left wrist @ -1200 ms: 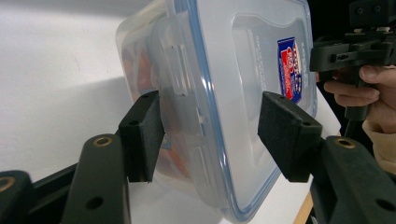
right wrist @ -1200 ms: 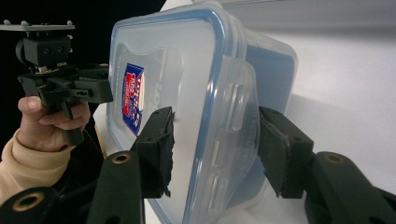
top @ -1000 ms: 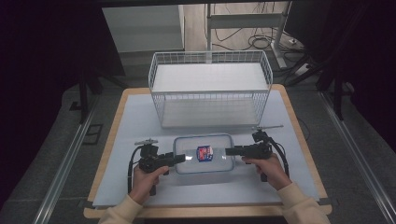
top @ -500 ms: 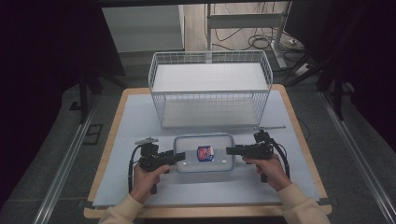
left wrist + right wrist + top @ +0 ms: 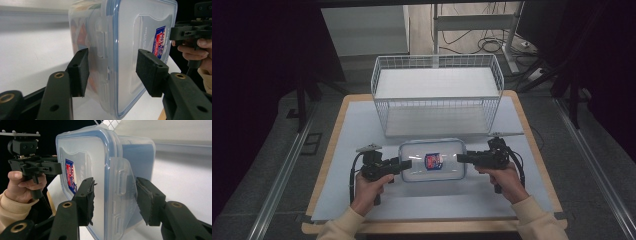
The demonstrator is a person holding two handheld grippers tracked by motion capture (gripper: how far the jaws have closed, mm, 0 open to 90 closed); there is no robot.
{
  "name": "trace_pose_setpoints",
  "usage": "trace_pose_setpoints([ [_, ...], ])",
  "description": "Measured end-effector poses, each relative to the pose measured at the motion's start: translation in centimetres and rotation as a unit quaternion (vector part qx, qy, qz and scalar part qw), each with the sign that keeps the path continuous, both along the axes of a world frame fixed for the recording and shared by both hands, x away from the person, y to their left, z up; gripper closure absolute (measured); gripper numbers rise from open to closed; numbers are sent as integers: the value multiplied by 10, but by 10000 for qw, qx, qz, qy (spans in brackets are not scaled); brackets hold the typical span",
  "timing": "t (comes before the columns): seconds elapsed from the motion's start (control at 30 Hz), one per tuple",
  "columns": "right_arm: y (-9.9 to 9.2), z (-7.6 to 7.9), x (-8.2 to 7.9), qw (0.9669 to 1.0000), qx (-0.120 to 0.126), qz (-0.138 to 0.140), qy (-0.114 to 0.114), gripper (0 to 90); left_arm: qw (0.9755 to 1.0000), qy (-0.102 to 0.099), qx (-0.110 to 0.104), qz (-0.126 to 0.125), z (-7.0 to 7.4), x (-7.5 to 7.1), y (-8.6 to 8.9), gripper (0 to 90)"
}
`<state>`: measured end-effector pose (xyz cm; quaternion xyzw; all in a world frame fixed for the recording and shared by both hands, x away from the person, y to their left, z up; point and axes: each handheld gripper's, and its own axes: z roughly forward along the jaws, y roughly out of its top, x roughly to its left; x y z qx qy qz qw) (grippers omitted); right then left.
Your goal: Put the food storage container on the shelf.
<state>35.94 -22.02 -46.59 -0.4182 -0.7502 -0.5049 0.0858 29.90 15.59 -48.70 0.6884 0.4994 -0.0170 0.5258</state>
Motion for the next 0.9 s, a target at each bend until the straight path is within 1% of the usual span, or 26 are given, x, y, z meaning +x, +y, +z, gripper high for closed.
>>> trace_pose_setpoints([
  [0.1,-1,5,0,10000,16,-5,-92,509,10000,-85,25,2,6,1,-1,456],
  [0.27,-1,11,0,9998,18,-11,-179,509,9998,-168,54,-22,13,4,-1,455],
  [0.3,-2,13,1,9997,44,-21,-226,510,9998,-204,76,-12,17,5,-2,455],
  [0.4,-3,16,2,9997,58,-35,-231,509,9996,-245,103,-41,21,8,-3,455],
  [0.43,-4,20,3,9996,67,-40,-285,509,9996,-263,109,-46,23,9,-3,455],
  [0.47,-4,20,3,9996,67,-40,-285,509,9996,-267,105,-43,25,9,-4,455],
  [0.5,-5,24,4,9994,54,-41,-331,509,9995,-301,114,-62,29,11,-4,455],
  [0.53,-5,24,4,9994,54,-41,-331,509,9995,-301,114,-62,29,11,-4,455],
  [0.63,-6,31,4,9992,47,-62,-389,509,9993,-340,110,-70,35,13,-6,454],
  [0.7,-7,37,4,9989,50,-67,-470,510,9990,-417,130,-91,41,13,-6,454],
  [0.9,-7,46,3,9983,52,-99,-567,510,9988,-469,110,-103,49,15,-6,454],
])
